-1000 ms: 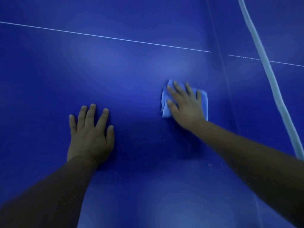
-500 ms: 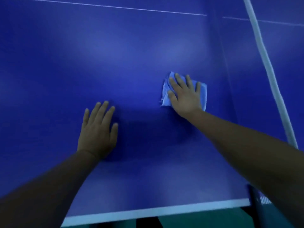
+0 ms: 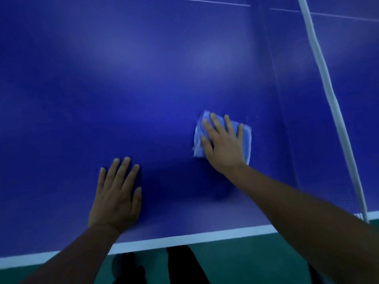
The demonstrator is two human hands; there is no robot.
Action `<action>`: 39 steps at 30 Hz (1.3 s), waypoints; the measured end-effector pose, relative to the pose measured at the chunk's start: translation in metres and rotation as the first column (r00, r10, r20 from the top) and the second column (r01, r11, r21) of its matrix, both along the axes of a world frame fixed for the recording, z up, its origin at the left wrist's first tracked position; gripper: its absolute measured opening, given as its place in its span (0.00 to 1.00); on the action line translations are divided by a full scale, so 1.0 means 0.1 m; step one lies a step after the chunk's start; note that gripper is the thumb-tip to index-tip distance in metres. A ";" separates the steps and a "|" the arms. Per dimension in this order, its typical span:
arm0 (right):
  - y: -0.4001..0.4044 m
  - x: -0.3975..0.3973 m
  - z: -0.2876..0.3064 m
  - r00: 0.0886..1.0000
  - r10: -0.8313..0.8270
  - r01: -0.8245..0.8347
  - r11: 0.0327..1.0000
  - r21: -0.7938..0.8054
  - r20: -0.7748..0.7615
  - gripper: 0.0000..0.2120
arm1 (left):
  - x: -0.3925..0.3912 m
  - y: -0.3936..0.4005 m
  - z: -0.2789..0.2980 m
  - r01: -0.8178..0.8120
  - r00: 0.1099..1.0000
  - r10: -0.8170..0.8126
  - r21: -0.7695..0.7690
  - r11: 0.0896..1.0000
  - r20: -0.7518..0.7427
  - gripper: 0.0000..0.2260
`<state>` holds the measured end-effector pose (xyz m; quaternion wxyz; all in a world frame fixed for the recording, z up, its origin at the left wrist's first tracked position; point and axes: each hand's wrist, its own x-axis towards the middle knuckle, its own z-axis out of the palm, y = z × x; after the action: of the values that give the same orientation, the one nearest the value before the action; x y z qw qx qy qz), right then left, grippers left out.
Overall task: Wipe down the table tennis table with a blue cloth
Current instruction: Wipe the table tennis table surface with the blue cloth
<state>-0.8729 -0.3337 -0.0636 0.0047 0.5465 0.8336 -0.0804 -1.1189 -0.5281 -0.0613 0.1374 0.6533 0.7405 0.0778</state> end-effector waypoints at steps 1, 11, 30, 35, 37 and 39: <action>0.04 -0.07 -0.02 0.996 -0.087 0.087 0.996 0.002 -0.012 0.25 | 0.01 0.00 0.00 -0.002 1.000 0.002 -0.004 1.000 -0.001 0.27; -1.67 0.76 -0.14 0.915 0.403 -0.403 0.915 -0.015 0.019 0.23 | -0.03 -0.04 -0.04 0.008 0.999 -0.007 -0.022 1.000 0.041 0.29; -1.63 -0.18 -0.02 0.932 -0.361 0.361 0.932 -0.028 0.027 0.25 | -0.93 -1.26 0.12 -0.082 0.994 0.081 0.007 0.997 0.074 0.29; -2.00 -1.32 -0.07 0.999 0.027 -0.027 0.999 -0.018 -0.043 0.25 | -1.26 -1.43 0.06 -0.229 0.973 0.229 0.000 0.973 -0.015 0.29; -2.35 -1.29 -0.10 0.913 0.408 -0.408 0.913 -0.018 -0.005 0.24 | -1.31 -1.35 0.05 -0.276 0.961 0.276 0.015 0.961 -0.015 0.29; -2.22 -0.98 -0.05 0.866 0.499 -0.497 0.867 -0.041 0.033 0.23 | -1.33 -1.29 0.04 -0.302 0.953 0.302 0.004 0.953 -0.030 0.29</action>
<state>-0.9708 -0.5553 -0.0691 0.0514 0.3145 0.9446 -0.0780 -1.2517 -0.6569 -0.0571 0.1129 0.5334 0.8337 0.0875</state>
